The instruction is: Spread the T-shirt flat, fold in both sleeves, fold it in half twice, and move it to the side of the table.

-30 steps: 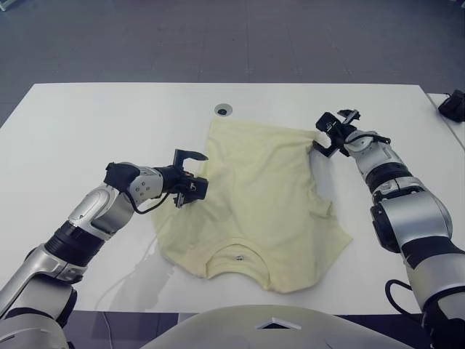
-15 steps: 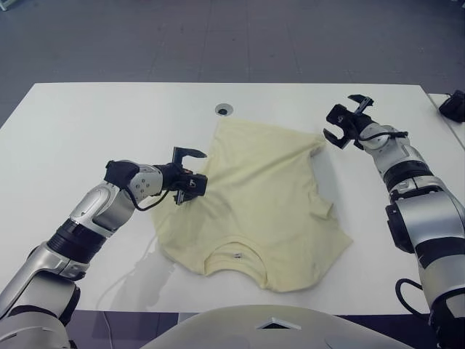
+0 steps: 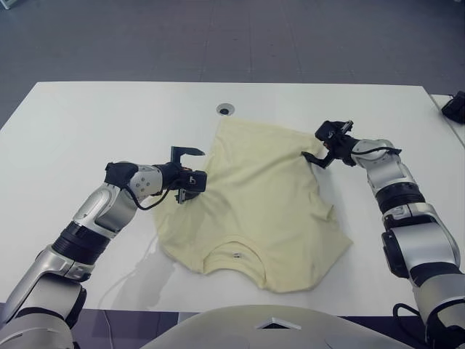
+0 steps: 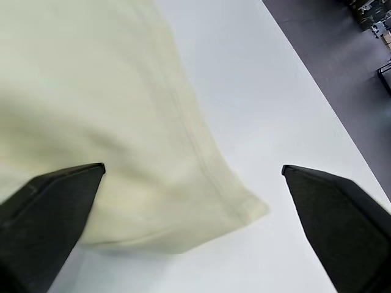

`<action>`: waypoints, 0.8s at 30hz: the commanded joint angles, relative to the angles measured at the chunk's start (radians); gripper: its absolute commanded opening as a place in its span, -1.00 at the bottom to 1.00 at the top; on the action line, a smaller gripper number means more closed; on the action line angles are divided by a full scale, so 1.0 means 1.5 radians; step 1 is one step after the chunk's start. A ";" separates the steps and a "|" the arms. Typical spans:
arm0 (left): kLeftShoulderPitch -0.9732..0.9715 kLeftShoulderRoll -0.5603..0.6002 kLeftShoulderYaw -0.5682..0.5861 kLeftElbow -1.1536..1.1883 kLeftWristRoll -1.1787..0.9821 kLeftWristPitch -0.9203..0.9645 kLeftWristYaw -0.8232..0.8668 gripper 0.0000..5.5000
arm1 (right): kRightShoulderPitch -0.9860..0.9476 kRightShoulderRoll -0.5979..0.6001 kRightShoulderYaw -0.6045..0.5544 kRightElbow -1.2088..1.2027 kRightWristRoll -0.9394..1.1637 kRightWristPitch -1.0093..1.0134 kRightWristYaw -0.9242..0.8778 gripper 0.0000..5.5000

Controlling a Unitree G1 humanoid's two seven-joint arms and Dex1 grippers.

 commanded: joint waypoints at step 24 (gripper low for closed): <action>0.212 0.086 0.441 0.045 -0.549 0.634 -0.223 0.96 | 0.444 0.163 -0.309 -0.957 0.183 0.467 -0.283 0.96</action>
